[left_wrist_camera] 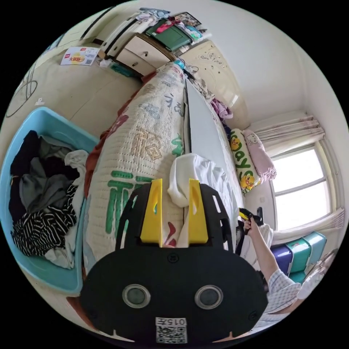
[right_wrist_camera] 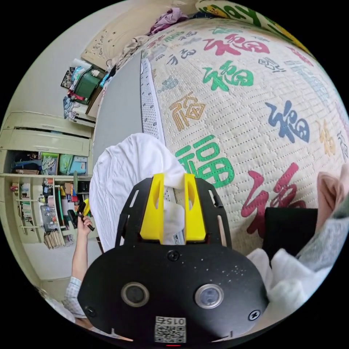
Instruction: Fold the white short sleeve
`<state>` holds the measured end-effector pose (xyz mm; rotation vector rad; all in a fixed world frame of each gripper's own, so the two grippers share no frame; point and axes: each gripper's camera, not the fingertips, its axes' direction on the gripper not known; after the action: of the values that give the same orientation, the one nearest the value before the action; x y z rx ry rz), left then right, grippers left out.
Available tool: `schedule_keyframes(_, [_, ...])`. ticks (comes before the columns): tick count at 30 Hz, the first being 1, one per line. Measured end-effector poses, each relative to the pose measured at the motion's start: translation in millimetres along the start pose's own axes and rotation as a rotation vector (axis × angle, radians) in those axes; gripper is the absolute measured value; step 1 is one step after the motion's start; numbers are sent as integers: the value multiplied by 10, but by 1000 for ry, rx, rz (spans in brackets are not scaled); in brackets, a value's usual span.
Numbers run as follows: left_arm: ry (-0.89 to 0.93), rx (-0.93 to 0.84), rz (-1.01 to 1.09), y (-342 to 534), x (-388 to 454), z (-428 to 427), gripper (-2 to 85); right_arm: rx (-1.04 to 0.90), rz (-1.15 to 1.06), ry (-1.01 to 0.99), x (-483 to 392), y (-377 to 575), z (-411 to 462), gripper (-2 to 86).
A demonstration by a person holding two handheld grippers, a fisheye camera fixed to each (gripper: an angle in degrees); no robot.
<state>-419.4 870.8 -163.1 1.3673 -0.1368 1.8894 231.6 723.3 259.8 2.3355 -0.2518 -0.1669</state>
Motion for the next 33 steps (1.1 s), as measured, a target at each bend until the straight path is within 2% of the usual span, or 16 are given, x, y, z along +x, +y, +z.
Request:
schedule_keyframes(2, [61, -156, 59, -163, 168, 90, 27, -28, -70, 31, -62, -84, 113, 37])
schedule_keyframes(3, [41, -175, 57, -203, 222, 73, 21, -25, -93, 50, -92, -96, 113, 28])
schedule_keyframes(5, [-157, -175, 175, -411, 598, -191, 7, 20, -138, 194, -214, -144, 10, 6])
schedule_keyframes(8, [-354, -146, 317, -736, 1151, -572, 3, 120, -199, 385, -387, -242, -226, 1])
schedule_keyframes(10, [-495, -112, 389, -908, 1468, -696, 2, 149, -216, 432, -473, -356, -276, 0])
schedule_keyframes(15, [-692, -250, 476, -1057, 1720, -407, 8, 77, -193, 560, -555, -678, 211, 1])
schedule_keyframes(17, [-697, -202, 434, -973, 1629, -491, 21, 90, -95, 501, -432, -663, 330, 16])
schedule_keyframes(19, [-698, -158, 370, -934, 1494, -668, 40, 167, -76, 374, -346, -558, 213, 41])
schedule_keyframes(21, [-666, -103, 292, -903, 1349, -925, 61, 193, -75, 341, -289, -469, 104, 60])
schedule_keyframes(24, [-486, 24, 160, -776, 1102, -1411, 81, 63, -112, 353, -223, -366, 159, 66])
schedule_keyframes(26, [-332, -6, 99, -668, 923, -1552, 81, -58, -88, 311, -114, -317, 331, 73])
schedule_keyframes(31, [-268, -81, 157, -610, 1013, -1447, 91, -114, -2, 169, 98, -392, 691, 98])
schedule_keyframes(33, [-318, -55, 168, -700, 1117, -1390, 100, -93, 13, 182, 83, -423, 733, 97])
